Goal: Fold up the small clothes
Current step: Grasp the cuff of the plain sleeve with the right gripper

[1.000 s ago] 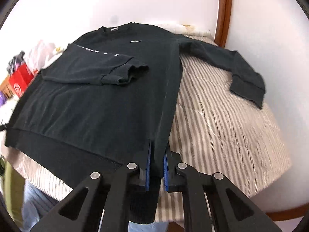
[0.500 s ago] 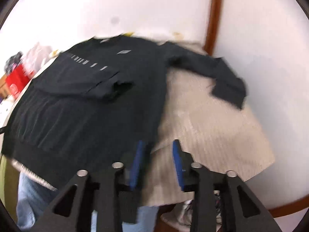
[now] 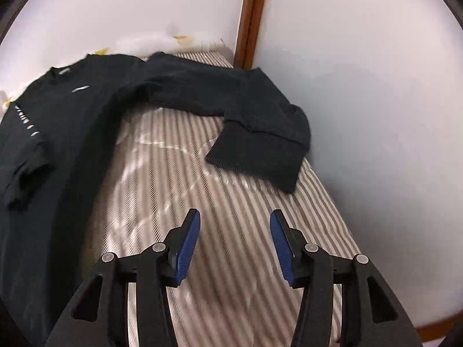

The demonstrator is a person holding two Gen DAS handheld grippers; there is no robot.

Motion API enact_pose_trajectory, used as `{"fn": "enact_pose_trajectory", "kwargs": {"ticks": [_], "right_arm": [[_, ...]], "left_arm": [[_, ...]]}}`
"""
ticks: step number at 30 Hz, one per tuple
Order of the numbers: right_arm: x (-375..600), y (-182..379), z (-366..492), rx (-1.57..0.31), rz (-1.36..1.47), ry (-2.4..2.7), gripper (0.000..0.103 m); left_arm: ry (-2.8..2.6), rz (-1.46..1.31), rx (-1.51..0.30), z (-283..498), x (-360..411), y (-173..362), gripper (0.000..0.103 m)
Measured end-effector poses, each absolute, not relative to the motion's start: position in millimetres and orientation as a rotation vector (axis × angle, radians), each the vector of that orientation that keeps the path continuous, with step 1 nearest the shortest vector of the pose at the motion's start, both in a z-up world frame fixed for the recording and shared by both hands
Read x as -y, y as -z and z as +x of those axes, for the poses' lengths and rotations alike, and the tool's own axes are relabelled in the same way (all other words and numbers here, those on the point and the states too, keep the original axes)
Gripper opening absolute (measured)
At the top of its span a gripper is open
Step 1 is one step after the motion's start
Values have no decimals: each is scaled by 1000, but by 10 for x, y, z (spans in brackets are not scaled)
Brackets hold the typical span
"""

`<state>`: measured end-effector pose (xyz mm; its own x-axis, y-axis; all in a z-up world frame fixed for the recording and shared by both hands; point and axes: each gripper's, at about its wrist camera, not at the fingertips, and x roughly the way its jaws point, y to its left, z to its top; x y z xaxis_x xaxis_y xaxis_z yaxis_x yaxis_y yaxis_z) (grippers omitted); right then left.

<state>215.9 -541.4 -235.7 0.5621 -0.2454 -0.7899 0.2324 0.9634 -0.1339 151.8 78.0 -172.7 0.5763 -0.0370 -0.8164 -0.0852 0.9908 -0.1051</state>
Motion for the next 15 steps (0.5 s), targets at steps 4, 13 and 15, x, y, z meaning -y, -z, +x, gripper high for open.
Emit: {"fn": "enact_pose_trajectory", "kwargs": {"ticks": [4,13,15], "right_arm": [[5474,2416,2421,-930,25,260,62],[5576,2474,2785,-914,83,328,54],[5614,2468,2802,-915,69,349,41]], "left_arm": [[-32,-133,-976,1690,-701,1768,59],[-23,-137,-1012,1841,-645,1795,59],[-23,-146,-1019,1846,-645,1807,59]]}}
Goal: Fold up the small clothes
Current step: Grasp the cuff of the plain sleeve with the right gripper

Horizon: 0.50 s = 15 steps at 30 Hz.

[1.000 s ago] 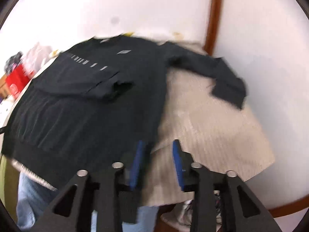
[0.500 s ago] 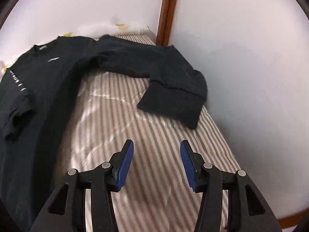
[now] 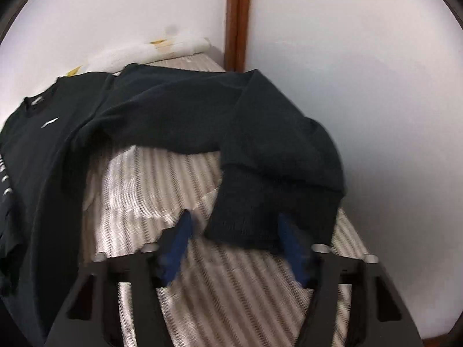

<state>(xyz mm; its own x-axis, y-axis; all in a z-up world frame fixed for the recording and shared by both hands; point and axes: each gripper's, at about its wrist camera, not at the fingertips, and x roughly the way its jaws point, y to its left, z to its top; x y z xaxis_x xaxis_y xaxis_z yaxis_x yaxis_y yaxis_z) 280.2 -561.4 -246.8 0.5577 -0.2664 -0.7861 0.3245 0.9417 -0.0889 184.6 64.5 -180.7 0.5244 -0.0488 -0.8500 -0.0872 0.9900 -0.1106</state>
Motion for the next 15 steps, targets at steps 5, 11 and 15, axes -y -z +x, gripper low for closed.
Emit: {"fn": "enact_pose_trajectory", "kwargs": {"ticks": [5,11,15], "right_arm": [[5678,2445,2838,-930,42,364,15],[5603,2011,2644,-876,107,352,14],[5305,1602,2490,-821,124,285,12]], "left_arm": [[-15,-175,-1020,1782,-721,1825,59],[9,-187,-1010,1616,-846,1862,59],[36,-186,-987,1497,-910,1859,59]]}}
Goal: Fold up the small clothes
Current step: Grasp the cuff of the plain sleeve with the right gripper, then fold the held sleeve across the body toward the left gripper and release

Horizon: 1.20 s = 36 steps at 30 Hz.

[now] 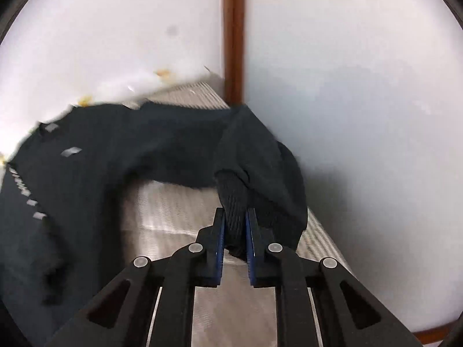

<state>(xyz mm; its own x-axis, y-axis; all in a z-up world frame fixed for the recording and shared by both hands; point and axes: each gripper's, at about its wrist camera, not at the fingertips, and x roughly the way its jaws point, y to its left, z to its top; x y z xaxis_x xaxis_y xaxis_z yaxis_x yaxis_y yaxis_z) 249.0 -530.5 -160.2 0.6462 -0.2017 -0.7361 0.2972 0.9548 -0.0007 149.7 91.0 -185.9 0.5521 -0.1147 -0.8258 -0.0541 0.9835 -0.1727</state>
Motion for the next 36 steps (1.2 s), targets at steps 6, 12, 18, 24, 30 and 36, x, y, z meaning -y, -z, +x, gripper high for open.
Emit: {"fn": "enact_pose_trajectory", "kwargs": {"ticks": [6,12,18,24,30,36], "right_arm": [[4487,1012,2489,-759,142,102,12],[3417,675,2589,-727,129,-93,12],[2238,677,2921,-757,133,-287,12],[1422,788,3221,-760,131,-422,12],[962,874,3422,-770,149,-555,12],[798,1060,3466,-798,97,-624,25]], "left_arm": [[78,-260,-969,1430,-1049,1843,59],[96,-280,-944,1396,-1215,1830,59],[103,-371,-923,1435,-1422,1875,59],[135,-396,-905,1437,-1495,1889,59],[135,-386,-904,1548,-1545,1889,59],[111,-360,-911,1686,-1529,1829,59]]}}
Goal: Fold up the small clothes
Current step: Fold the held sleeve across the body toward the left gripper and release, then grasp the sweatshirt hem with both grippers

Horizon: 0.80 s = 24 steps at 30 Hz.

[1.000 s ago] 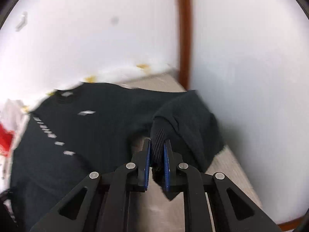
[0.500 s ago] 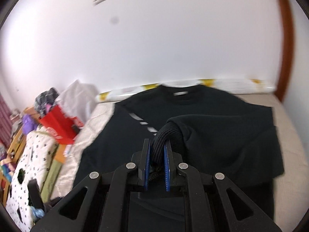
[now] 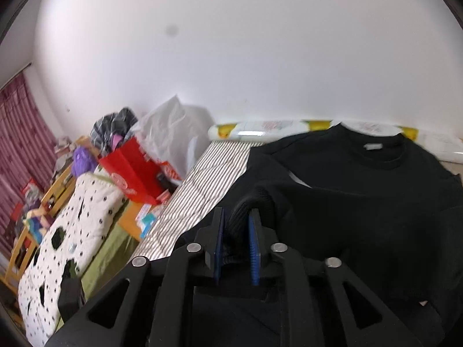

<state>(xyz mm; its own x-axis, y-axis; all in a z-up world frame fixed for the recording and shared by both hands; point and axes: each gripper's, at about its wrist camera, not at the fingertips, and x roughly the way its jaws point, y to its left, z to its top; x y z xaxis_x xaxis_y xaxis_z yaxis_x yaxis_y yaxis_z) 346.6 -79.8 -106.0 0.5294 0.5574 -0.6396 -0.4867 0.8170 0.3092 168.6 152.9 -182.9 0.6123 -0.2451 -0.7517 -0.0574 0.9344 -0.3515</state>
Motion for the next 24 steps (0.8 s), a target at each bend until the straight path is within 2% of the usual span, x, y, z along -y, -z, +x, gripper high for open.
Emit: {"fn": "enact_pose_trajectory", "kwargs": {"ticks": [1,4,5,16,21,24], "right_arm": [[836,1082,3450,-800,85,-626,34],[1080,1126,3374,-769,38,-571,47],[1246,1162,3339,-765,22,-542,49],[2930,1846,3031,-922,-82,-114,50],[3343,2196,2860,-995,-76,-18,55],[3483,2301,2886,-1001,31,-39,56]], "left_arm": [[109,-357,-907,1725,-1531,1793,59],[122,-356,-902,1842,-1524,1692,59],[129,-346,-902,1883,-1510,1661,59],[135,-208,-897,2707,-1270,1595,56],[150,-241,-943,2977,-1238,1748,46],[127,-240,-962,3043,-1176,1843,30]]}}
